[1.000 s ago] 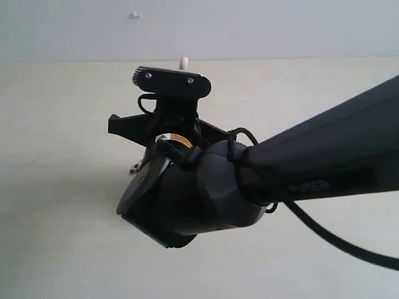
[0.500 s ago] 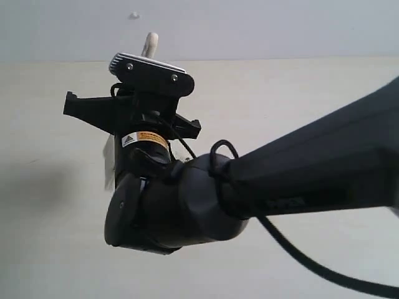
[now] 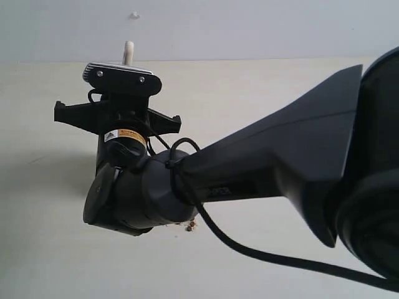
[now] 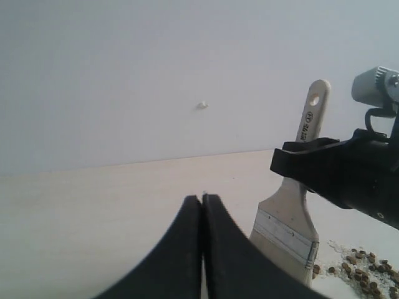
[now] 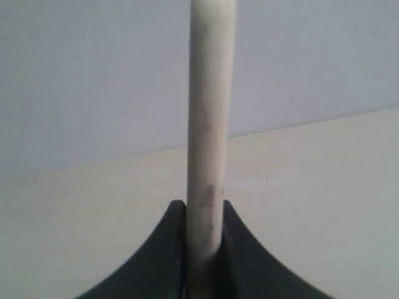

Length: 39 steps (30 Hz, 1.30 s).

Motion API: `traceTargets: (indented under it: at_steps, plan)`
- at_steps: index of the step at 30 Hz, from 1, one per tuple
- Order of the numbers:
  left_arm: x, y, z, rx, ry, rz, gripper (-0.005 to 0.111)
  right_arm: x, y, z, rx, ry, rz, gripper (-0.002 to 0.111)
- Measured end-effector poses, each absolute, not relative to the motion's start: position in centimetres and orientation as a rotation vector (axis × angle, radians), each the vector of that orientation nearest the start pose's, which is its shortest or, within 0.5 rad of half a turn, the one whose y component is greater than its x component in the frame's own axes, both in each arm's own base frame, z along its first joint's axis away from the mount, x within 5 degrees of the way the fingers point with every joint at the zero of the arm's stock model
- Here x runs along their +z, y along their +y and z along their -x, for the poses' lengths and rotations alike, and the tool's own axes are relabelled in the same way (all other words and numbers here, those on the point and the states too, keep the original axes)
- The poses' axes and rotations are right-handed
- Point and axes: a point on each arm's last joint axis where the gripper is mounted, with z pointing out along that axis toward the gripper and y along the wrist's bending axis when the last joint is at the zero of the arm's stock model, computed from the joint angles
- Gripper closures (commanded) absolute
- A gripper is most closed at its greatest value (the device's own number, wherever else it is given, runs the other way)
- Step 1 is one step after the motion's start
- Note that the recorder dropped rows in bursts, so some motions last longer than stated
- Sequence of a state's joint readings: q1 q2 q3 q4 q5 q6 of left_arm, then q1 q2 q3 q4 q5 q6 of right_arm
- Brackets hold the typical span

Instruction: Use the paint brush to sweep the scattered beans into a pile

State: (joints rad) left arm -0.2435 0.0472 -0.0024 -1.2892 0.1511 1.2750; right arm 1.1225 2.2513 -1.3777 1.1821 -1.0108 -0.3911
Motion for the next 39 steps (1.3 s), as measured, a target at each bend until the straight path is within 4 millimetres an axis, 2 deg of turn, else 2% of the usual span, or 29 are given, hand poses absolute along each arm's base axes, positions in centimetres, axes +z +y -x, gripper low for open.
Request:
traceTargets:
  at_steps: [11,17,21,28,32,36,39]
  plan:
    - [20.7,-2.7,-5.4,-0.314,1.551,-0.296,0.107,14.0,37.4,-26.8,0.398,1.747,-0.171,0.108]
    - [20.7,-2.7,-5.4,-0.314,1.551,-0.296,0.107,11.9,36.9,-27.3,0.407,1.786,-0.275,0.108]
    - [20.7,-2.7,-5.4,-0.314,1.551,-0.296,0.107,11.2,36.2,-27.3,0.311,1.835,-0.291,0.108]
    - [20.7,-2.7,-5.4,-0.314,1.551,-0.296,0.107,12.9,34.5,-27.1,0.005,1.872,-0.25,0.108]
    - [20.7,-2.7,-5.4,-0.314,1.551,-0.296,0.107,13.9,34.0,-27.0,-0.054,1.883,-0.253,0.108]
    - [20.7,-2.7,-5.4,-0.314,1.551,-0.296,0.107,17.8,34.2,-26.1,0.016,1.858,-0.265,0.108]
    - [20.7,-2.7,-5.4,-0.314,1.551,-0.296,0.107,20.5,34.5,-25.8,0.055,1.848,-0.146,0.108]
